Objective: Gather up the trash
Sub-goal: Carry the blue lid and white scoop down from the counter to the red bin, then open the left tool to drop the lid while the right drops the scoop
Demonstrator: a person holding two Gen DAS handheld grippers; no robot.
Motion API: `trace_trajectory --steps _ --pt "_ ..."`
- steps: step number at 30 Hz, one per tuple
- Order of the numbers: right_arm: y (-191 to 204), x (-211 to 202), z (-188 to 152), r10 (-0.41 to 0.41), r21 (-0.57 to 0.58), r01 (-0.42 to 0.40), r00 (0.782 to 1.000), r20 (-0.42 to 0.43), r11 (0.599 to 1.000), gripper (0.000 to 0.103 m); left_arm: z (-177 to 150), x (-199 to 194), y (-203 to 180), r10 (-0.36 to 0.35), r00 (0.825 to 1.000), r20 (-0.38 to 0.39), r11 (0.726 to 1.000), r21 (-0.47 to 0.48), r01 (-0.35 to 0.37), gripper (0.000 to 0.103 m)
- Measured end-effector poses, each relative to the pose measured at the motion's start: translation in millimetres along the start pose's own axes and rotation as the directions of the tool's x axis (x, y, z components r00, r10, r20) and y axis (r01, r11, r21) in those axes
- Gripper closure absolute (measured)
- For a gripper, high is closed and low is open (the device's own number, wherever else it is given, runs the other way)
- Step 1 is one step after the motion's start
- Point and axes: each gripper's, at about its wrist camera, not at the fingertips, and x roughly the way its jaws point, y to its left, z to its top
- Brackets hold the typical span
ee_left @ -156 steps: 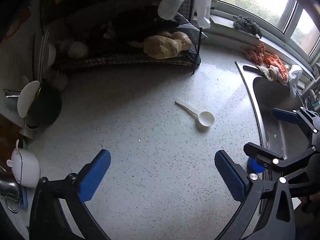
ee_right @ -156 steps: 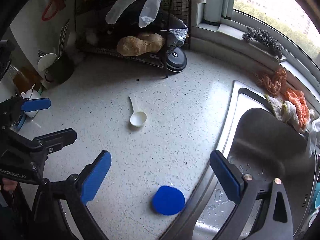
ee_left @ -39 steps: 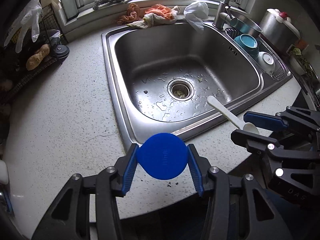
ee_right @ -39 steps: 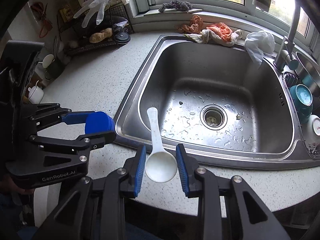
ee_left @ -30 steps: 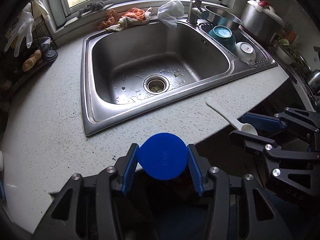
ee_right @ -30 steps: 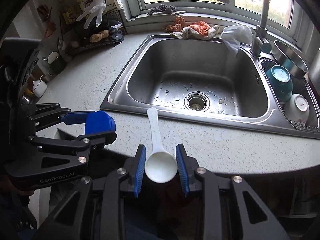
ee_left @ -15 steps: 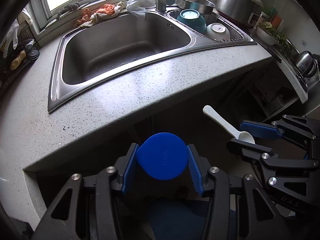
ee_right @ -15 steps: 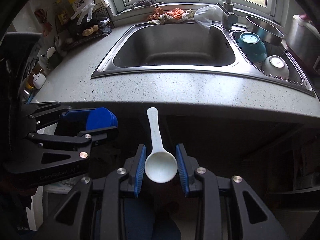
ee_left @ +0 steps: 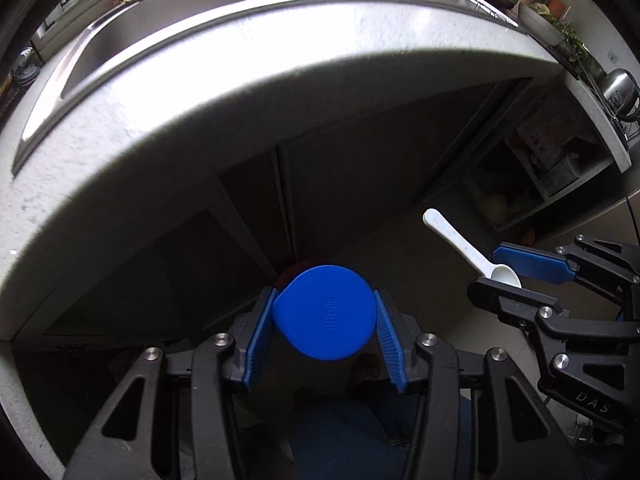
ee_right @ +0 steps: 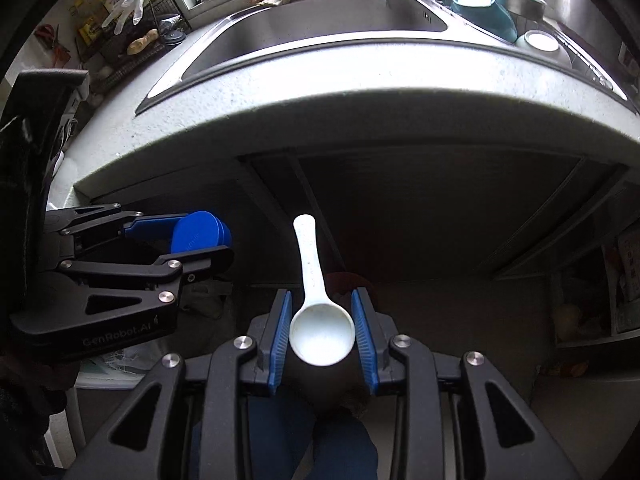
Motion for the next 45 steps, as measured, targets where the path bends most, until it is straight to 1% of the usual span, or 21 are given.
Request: trace_trajectory --steps 4,6,10,12,17,20,22,24,26,29,30,32,33,34,35,38,40,44,45 --pt "-13 55 -14 0.005 0.014 -0.005 1.000 0.007 1.000 0.074 -11 60 6 -0.007 1.000 -0.003 1.000 0.017 0.007 0.057" --pt "-22 86 -23 0.010 0.030 -0.011 1.000 0.029 0.999 0.074 -17 95 8 -0.004 1.000 -0.001 0.999 0.032 0.004 0.057" --pt "-40 154 -47 -0.005 0.057 0.002 0.999 0.047 0.998 0.074 -34 164 15 0.008 1.000 -0.010 1.000 0.026 -0.008 0.057" --pt "-46 188 -58 -0.004 0.071 0.001 0.999 0.034 0.997 0.074 -43 197 19 0.008 1.000 -0.019 1.000 0.028 -0.007 0.057" --pt "-58 253 -81 -0.019 0.076 0.015 0.999 0.049 0.997 0.074 -63 266 16 -0.002 1.000 -0.017 0.996 0.084 0.003 0.057" --pt "-65 288 -94 -0.024 0.091 0.018 0.998 0.066 0.996 0.074 -72 302 18 -0.007 1.000 -0.002 0.995 0.096 0.007 0.057" --pt "-72 312 -103 -0.029 0.110 0.022 0.998 0.060 0.994 0.074 -77 324 21 -0.008 1.000 -0.005 0.994 0.106 0.008 0.057" --pt "-85 325 -113 -0.030 0.125 0.021 0.997 0.065 0.992 0.074 -81 340 20 -0.012 1.000 0.003 0.993 0.120 0.011 0.057" --pt "-92 336 -119 -0.042 0.125 0.032 0.996 0.075 0.992 0.074 -85 355 18 -0.028 1.000 -0.006 0.991 0.132 0.029 0.057" --pt "-93 351 -124 -0.051 0.131 0.040 0.995 0.081 0.991 0.074 -86 371 13 -0.039 0.999 -0.010 0.988 0.152 0.040 0.056" --pt "-93 354 -125 -0.055 0.134 0.044 0.995 0.083 0.990 0.074 -87 375 10 -0.039 0.999 -0.007 0.986 0.161 0.040 0.054" --pt "-87 360 -127 -0.059 0.140 0.047 0.995 0.085 0.989 0.074 -89 382 7 -0.040 0.999 0.005 0.983 0.177 0.039 0.036" --pt "-87 361 -127 -0.062 0.141 0.050 0.994 0.085 0.989 0.074 -90 383 8 -0.038 0.999 0.010 0.982 0.184 0.035 0.032" --pt "-87 363 -128 -0.065 0.141 0.053 0.994 0.083 0.989 0.074 -92 383 10 -0.036 0.999 0.012 0.982 0.188 0.033 0.025" --pt "-87 363 -125 -0.067 0.141 0.055 0.994 0.081 0.988 0.074 -92 384 11 -0.038 0.999 0.018 0.981 0.193 0.034 0.022" --pt "-78 360 -131 -0.031 0.159 0.016 0.995 0.092 0.987 0.074 -94 383 16 -0.049 0.998 0.033 0.978 0.204 0.041 0.021" --pt "-89 359 -133 -0.018 0.172 0.001 0.995 0.095 0.985 0.074 -94 381 19 -0.037 0.998 0.046 0.979 0.203 0.027 0.020" --pt "-91 357 -131 -0.032 0.148 0.020 0.996 0.082 0.989 0.074 -95 381 26 -0.039 0.997 0.060 0.985 0.172 0.028 0.016" --pt "-85 362 -131 -0.034 0.140 0.023 0.996 0.079 0.990 0.074 -96 380 27 -0.031 0.997 0.064 0.985 0.171 0.019 0.016"
